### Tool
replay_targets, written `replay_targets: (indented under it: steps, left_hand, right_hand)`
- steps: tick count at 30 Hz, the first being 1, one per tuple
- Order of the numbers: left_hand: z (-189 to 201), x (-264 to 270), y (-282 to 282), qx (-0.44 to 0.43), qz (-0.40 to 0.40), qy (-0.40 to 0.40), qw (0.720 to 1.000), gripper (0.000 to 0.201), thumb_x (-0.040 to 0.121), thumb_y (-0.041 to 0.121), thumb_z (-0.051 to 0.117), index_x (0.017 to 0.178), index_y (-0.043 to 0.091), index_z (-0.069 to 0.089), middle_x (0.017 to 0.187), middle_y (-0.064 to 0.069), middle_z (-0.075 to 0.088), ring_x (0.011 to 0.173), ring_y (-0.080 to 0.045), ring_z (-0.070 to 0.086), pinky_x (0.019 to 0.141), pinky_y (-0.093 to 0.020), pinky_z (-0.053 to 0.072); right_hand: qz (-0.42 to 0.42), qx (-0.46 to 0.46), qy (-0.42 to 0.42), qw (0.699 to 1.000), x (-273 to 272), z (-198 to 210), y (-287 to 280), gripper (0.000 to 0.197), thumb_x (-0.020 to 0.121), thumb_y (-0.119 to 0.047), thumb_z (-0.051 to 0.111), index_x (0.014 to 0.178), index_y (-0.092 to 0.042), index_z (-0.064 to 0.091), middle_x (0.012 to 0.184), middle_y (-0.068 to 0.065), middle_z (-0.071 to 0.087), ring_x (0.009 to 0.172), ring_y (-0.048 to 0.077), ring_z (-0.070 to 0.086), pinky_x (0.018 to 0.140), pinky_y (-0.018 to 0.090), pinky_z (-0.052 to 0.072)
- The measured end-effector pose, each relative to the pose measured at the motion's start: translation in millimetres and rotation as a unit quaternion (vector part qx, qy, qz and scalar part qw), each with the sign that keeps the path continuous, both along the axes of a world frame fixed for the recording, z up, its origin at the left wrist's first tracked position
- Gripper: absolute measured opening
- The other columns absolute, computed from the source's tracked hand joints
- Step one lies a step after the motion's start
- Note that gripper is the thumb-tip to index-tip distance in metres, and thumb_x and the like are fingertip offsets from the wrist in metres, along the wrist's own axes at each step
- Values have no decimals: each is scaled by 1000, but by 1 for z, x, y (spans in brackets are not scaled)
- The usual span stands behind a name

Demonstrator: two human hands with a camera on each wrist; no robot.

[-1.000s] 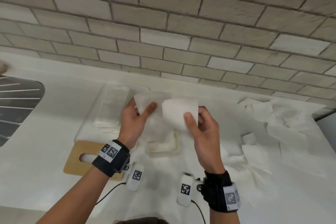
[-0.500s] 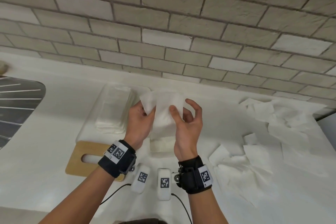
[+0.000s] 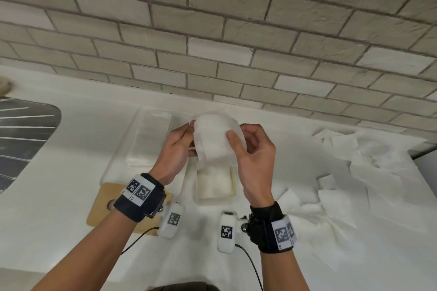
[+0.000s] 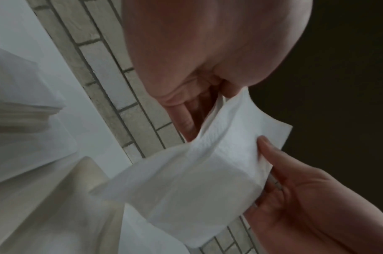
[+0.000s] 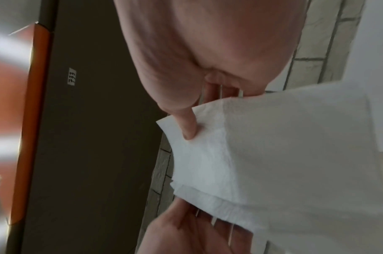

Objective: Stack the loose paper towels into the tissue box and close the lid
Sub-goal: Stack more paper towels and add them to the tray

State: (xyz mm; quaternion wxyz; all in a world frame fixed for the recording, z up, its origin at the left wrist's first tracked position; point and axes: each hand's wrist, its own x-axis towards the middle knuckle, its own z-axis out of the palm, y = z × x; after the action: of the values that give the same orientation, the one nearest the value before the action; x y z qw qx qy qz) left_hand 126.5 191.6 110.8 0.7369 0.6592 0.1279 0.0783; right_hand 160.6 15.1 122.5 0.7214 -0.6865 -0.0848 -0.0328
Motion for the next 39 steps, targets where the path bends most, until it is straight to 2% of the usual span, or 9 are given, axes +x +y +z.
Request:
replay_targets:
  steps: [8,13,18,21,23,25,30,36,39]
  left_hand:
    - [-1,5,-13,-25,0,-16,1000,69,104,72,39,126,17,75,124,-6,78,122,-24,72,110,-49,52]
    - [-13,13,-13,6,27,-37,999,48,113,47,44,120,11,75,120,-7,79,120,-28,73,113,-55,50]
    - [-11,16,-16,29,4,-34,999,52,114,45,42,109,2,71,107,-2,79,105,-18,73,100,-39,53]
    - [-11,20,-18,56,-8,-47,997,68,109,58,49,102,-9,58,90,-20,64,89,-23,58,85,-51,49]
    - [-9,22,-21,53,-13,-52,997,67,107,57,54,109,-10,61,103,-34,67,92,-26,63,91,-61,53]
    - [-7,25,-25,54,-10,-50,997,51,107,46,58,112,-4,67,109,-27,73,98,-27,72,96,-59,55]
    - [-8,28,-31,45,-19,-33,998,24,104,34,66,121,18,73,117,1,81,111,-19,77,100,-47,60]
    - [-17,36,-31,65,-18,-20,998,58,101,60,63,114,4,70,107,-6,79,103,-24,75,100,-62,56]
    - [-27,46,-31,50,6,-3,999,57,109,55,52,113,0,69,105,-11,78,100,-25,73,99,-58,57]
  right_hand:
    - [-91,-27,46,994,5,-15,20,20,89,-31,88,99,-28,71,99,-8,79,87,24,75,86,53,62]
    - [-77,-17,65,995,8,-16,9,23,87,-33,91,101,-28,73,90,-8,76,84,14,70,81,28,58]
    - [-63,-16,65,996,11,-16,-5,16,88,-19,90,98,-23,79,87,-1,81,87,15,78,85,33,61]
    - [-73,-12,60,995,17,-13,-9,26,79,-18,97,99,-20,79,90,1,82,87,21,79,85,38,64]
    - [-86,-9,58,995,19,-13,-10,28,78,-20,98,99,-21,79,89,1,81,87,21,78,86,38,64]
    - [-105,-2,58,993,22,-15,-10,27,79,-21,97,99,-22,79,88,0,80,86,17,76,86,36,63]
    - [-93,16,47,994,25,-18,-14,10,91,-19,88,97,-21,79,89,3,81,88,18,77,85,32,59]
    - [-79,-43,10,996,24,-27,-15,28,103,-38,71,129,-30,64,124,-15,72,119,4,67,100,22,54]
    - [11,-107,70,992,13,-52,-13,26,113,-46,46,128,-29,58,108,-20,74,100,-5,70,87,20,54]
